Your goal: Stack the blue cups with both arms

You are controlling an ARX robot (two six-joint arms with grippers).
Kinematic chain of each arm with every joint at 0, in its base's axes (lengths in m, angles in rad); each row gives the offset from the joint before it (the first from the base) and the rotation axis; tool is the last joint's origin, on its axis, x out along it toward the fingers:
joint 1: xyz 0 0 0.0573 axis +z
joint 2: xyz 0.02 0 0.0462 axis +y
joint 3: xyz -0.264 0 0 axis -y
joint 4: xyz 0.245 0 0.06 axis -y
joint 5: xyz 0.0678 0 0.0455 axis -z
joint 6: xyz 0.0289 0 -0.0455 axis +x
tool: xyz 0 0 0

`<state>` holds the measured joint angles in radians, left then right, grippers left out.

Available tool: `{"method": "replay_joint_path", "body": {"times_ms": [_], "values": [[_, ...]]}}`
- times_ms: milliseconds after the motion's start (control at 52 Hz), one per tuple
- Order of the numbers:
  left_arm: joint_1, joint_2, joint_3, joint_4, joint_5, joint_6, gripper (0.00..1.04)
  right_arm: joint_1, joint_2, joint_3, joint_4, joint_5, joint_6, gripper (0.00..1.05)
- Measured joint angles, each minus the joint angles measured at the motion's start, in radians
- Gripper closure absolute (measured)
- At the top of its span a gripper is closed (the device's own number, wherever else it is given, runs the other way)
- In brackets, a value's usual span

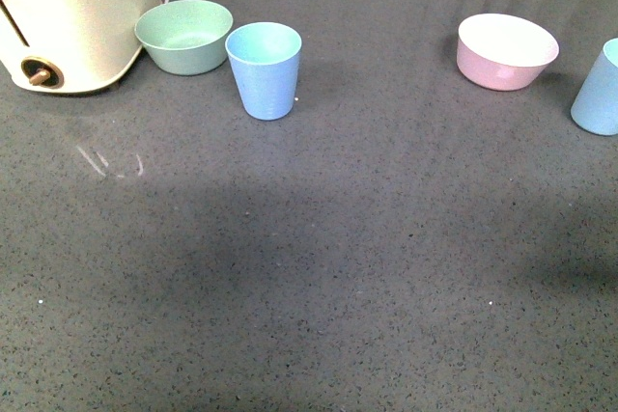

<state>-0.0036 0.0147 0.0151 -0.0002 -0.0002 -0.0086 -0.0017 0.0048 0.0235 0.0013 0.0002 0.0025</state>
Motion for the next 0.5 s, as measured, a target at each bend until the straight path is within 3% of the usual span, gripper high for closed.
{"method": "replay_joint_path", "body": {"times_ms": [500], "values": [[0.000, 0.000, 0.000, 0.000, 0.000, 0.000, 0.09, 0.000, 0.000, 0.000, 0.000, 0.000, 0.000, 0.09]]}}
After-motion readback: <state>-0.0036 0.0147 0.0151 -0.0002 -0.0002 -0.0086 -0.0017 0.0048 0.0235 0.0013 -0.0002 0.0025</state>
